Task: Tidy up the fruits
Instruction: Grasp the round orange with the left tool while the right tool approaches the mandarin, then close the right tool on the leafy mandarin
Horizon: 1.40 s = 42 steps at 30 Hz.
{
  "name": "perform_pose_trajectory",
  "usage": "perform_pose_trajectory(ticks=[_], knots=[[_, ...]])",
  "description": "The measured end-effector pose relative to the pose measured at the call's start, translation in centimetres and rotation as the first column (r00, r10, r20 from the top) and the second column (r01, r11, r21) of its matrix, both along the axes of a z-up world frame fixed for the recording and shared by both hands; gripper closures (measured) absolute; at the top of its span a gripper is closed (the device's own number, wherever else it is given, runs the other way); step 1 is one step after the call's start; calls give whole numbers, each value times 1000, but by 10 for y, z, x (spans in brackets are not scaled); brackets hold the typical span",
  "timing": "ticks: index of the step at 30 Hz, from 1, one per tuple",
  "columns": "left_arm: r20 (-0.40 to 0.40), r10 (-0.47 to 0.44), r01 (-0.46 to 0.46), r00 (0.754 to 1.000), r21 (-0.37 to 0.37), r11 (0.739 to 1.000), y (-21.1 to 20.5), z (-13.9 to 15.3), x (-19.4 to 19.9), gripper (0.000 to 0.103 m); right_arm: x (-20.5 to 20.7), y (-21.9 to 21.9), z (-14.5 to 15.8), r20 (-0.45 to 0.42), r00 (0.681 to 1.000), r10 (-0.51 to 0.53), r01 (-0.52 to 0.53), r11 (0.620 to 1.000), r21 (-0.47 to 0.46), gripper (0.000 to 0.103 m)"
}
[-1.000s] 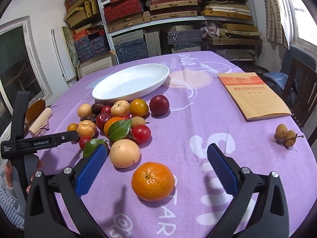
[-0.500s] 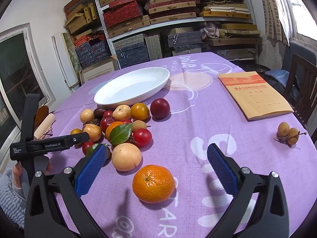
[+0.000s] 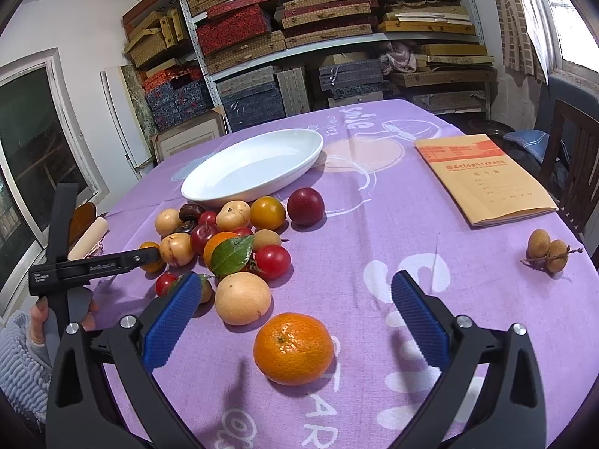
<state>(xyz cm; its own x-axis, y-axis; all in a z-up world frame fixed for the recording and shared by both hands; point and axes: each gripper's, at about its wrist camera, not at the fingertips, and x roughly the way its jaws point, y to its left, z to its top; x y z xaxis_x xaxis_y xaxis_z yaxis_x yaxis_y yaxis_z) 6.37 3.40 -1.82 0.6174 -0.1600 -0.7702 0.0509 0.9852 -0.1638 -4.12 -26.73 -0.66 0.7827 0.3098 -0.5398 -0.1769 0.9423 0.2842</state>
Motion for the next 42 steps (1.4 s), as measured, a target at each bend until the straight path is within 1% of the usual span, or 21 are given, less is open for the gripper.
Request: perform_pose_trajectory(ticks=[1,2,4,5,7,9,13,14,18,21,24,26,27,30,33,35,36,37,39,41,42], knots=[[4,-8,7,1000,17,1000,-4,0,0,10,0,0,0,0,1000,-1,1,1000,2,4],[9,-28,28,1000,31,999,-9,-1,-1,20,0,0,0,-1,1000,0,0,1000,4,4],[20,-52,51,998,51,997,-14,-1,-1,29,0,-1,-1,-5,1000,1,-1,1000,12,4],[23,-55,54,998,52,997,-15,-1,-1,36,0,-2,-1,-7,1000,1,-1,1000,16,4],[24,-46,44,999,54,998,-14,-2,1,42,0,-2,-1,-5,1000,0,0,1000,20,4],[25,-39,38,999,55,998,-13,-2,2,53,0,-3,-1,-4,1000,-2,2,1000,22,4],[30,-43,40,999,91,995,-17,-1,0,61,0,-3,-1,-3,1000,-2,2,1000,21,4],[33,-46,43,998,96,995,-18,0,-1,66,0,-3,-1,-3,1000,-1,1,1000,21,4],[41,-44,40,998,97,994,-15,3,-8,66,1,-4,-3,-9,1000,2,-2,1000,19,4],[65,-4,-2,998,89,996,-6,10,-23,66,4,-1,-4,-22,1000,17,-16,1000,12,4],[92,55,-62,994,72,995,1,15,-47,66,6,6,-6,-38,998,52,-52,999,-8,4],[102,63,-69,993,62,996,-1,15,-62,66,5,14,-7,-49,996,78,-80,996,-44,4],[111,63,-71,992,64,995,-3,15,-68,66,4,19,-7,-55,995,87,-91,993,-77,4],[130,42,-51,991,68,996,-8,15,-74,66,1,28,-10,-73,993,96,-107,980,-166,4],[134,19,-26,991,54,998,-10,14,-75,66,-2,29,-13,-100,990,97,-117,971,-207,5],[130,16,-22,991,47,999,-10,12,-76,66,-3,25,-15,-124,987,101,-124,973,-196,11],[129,15,-20,991,41,999,-8,13,-75,66,-3,22,-16,-139,985,106,-131,973,-190,19],[129,13,-17,992,36,999,-7,13,-75,66,-1,20,-19,-155,982,110,-139,973,-186,25],[132,11,-16,991,33,999,-7,13,-75,66,0,17,-23,-173,979,108,-140,973,-183,26],[143,11,-16,990,33,999,-7,15,-77,66,2,15,-25,-182,977,111,-144,972,-183,34],[149,12,-17,989,36,999,-7,16,-78,66,3,15,-27,-191,975,116,-151,972,-181,40]])
